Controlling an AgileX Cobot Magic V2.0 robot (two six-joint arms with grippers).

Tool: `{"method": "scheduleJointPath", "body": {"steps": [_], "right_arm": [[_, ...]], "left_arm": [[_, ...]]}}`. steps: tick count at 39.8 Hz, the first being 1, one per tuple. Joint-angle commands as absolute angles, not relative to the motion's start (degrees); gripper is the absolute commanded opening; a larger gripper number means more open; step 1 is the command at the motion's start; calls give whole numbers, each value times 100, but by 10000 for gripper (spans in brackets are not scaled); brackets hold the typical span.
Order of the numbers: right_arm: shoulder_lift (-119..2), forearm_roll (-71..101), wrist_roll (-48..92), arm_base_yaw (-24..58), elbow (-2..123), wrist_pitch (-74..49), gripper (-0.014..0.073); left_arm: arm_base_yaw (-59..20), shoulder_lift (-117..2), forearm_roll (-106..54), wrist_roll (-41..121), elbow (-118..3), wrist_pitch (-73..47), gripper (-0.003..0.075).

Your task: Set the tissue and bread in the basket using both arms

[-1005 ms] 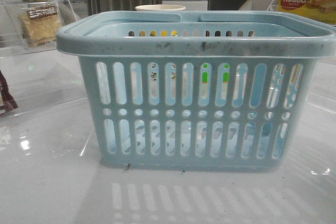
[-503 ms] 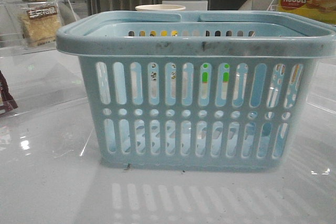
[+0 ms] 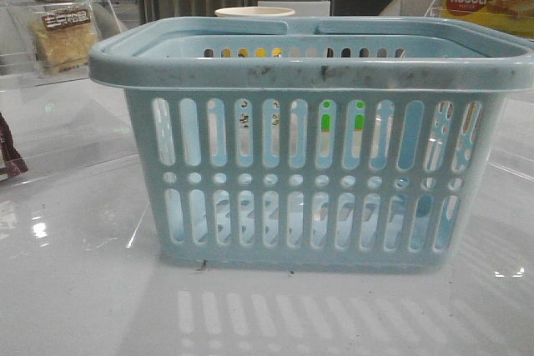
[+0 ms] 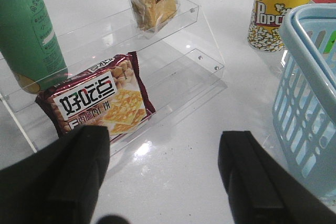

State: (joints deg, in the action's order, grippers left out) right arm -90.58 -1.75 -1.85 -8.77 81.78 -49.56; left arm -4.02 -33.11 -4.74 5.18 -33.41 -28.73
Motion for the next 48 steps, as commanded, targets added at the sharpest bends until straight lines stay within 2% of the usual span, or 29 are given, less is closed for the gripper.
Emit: {"method": "scheduleJointPath", "body": {"steps": [1,35,40,48], "right_arm": [[-9164,-300,-100,-917,8611,-4692,605],[-10435,-802,-100,-917,8733,-3170,602],[-10471,-802,-100,-917,8733,-3044,519],[-10471,-802,-100,-917,8733,-2995,270]], "left_arm": [[-410,-3351,-547,466,-3508,-2451,506],[-410,-3351,-547,466,-3508,-2451,506],[-410,-3351,-547,466,-3508,-2451,506],[-410,-3351,-547,466,-3508,-2451,506]]}}
